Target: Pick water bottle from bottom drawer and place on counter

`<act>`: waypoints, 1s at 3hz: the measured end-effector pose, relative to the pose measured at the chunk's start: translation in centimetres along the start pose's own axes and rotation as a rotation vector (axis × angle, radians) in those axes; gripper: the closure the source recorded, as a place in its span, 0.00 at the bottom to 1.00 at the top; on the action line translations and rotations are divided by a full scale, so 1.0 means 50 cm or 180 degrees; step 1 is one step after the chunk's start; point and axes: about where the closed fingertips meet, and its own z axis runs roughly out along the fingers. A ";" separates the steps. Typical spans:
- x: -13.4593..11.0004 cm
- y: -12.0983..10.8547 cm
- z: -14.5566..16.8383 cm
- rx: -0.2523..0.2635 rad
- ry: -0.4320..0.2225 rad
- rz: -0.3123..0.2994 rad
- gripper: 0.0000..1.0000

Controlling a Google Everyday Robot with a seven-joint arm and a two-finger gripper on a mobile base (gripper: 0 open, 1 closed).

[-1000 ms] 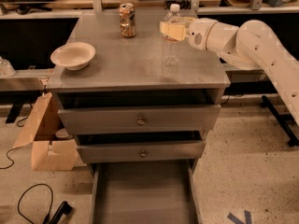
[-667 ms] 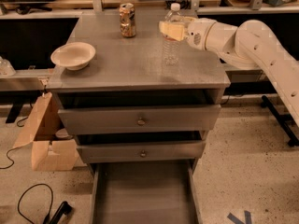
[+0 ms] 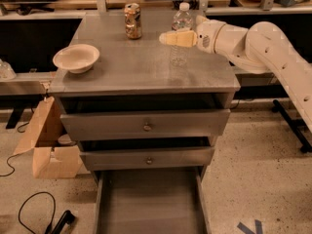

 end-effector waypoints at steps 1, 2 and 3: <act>-0.011 0.001 -0.014 -0.0038 0.0107 -0.0042 0.00; -0.058 -0.012 -0.111 -0.0019 0.0398 -0.0175 0.00; -0.084 0.009 -0.248 -0.0002 0.0904 -0.0273 0.00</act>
Offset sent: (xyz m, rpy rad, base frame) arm -0.0874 -0.1143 0.0647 -0.3041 0.1136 0.0478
